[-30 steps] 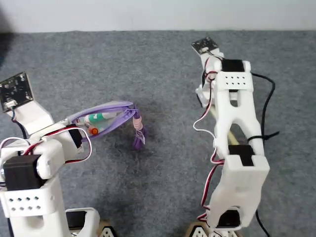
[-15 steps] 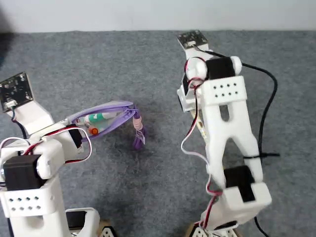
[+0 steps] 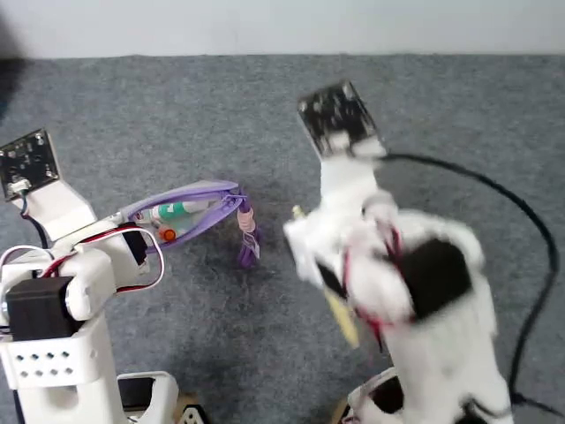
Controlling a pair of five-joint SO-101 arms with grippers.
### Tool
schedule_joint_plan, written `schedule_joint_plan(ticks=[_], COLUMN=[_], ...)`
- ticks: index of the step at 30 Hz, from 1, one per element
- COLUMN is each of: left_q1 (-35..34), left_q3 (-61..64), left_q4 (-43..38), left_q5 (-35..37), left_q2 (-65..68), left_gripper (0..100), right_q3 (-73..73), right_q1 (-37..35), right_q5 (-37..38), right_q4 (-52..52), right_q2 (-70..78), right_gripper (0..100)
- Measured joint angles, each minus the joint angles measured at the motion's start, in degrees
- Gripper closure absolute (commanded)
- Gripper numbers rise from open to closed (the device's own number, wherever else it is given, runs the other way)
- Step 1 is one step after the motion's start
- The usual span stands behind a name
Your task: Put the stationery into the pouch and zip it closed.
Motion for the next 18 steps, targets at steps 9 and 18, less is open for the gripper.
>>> schedule_joint_plan(ticks=[9,18], left_q1=[0.1,0.1], left_q3=[2.3,7.8], left_q4=[-1.6,-4.8], left_q5=[0.0,0.0], left_q2=[-0.2,0.4], left_gripper=[99,99], right_q3=[3.6,5.5], right_q1=[-6.2,-6.2], right_q5=[-6.0,-6.0], right_q4=[-12.1,-36.2], right_q2=[-14.9,-14.5], right_gripper=[99.1,99.1])
